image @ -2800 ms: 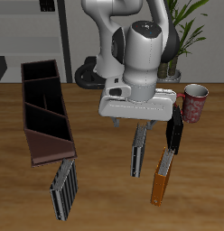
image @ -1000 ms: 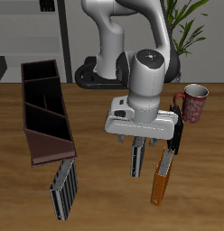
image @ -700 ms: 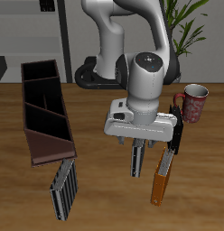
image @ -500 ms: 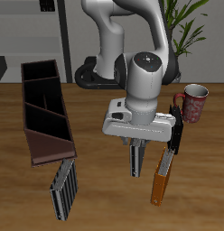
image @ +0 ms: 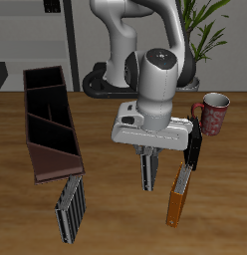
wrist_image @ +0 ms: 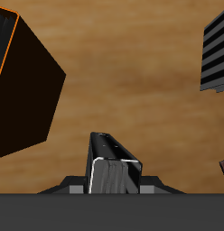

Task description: Place the left striped book into the right desk caddy's front compartment

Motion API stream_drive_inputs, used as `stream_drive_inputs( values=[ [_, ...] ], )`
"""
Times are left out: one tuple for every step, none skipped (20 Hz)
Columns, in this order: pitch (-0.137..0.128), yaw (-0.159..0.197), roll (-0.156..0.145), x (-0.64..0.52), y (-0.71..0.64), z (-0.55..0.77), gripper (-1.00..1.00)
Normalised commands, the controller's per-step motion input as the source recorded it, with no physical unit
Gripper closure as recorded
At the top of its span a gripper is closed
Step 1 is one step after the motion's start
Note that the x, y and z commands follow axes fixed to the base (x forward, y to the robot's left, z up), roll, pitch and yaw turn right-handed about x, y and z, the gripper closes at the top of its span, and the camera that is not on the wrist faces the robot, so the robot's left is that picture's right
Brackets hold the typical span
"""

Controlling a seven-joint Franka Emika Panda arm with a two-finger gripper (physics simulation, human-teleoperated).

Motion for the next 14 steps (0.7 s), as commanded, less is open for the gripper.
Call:
stream_drive_inputs(
  values=[
    [-0.028, 0.013, 0.018, -0.09, -0.03, 0.21, 1.00],
    [-0.035, 0.016, -0.001, -0.17, -0.12, 0.27, 1.00],
    [-0.064, 0.054, 0.001, -0.27, -0.11, 0.32, 1.00],
    [-0.049, 0.045, 0.002, -0.21, -0.19, 0.35, 1.00],
    [0.000, 0.000, 0.000, 0.08, -0.01, -0.01, 1.00],
    [0.000, 0.000, 0.000, 0.00, 0.00, 0.00, 1.00],
    [-0.240, 0.276, 0.016, -1.04, -0.68, 1.41, 1.00],
    [-0.016, 0.039, -0.001, -0.19, -0.28, 0.39, 1.00],
    [-0.062, 0.102, -0.010, -0.36, -0.38, 0.62, 1.00],
    [-0.154, 0.133, -0.021, -0.59, -0.54, 0.88, 1.00],
    [-0.070, 0.145, -0.010, -0.39, -0.50, 0.66, 1.00],
    [-0.031, 0.069, -0.020, -0.50, -0.45, 0.66, 1.00],
    [-0.119, 0.155, 0.030, -0.46, -0.51, 0.70, 1.00],
    [-0.063, 0.086, -0.084, -0.51, -0.61, 0.66, 1.00]
  ],
)
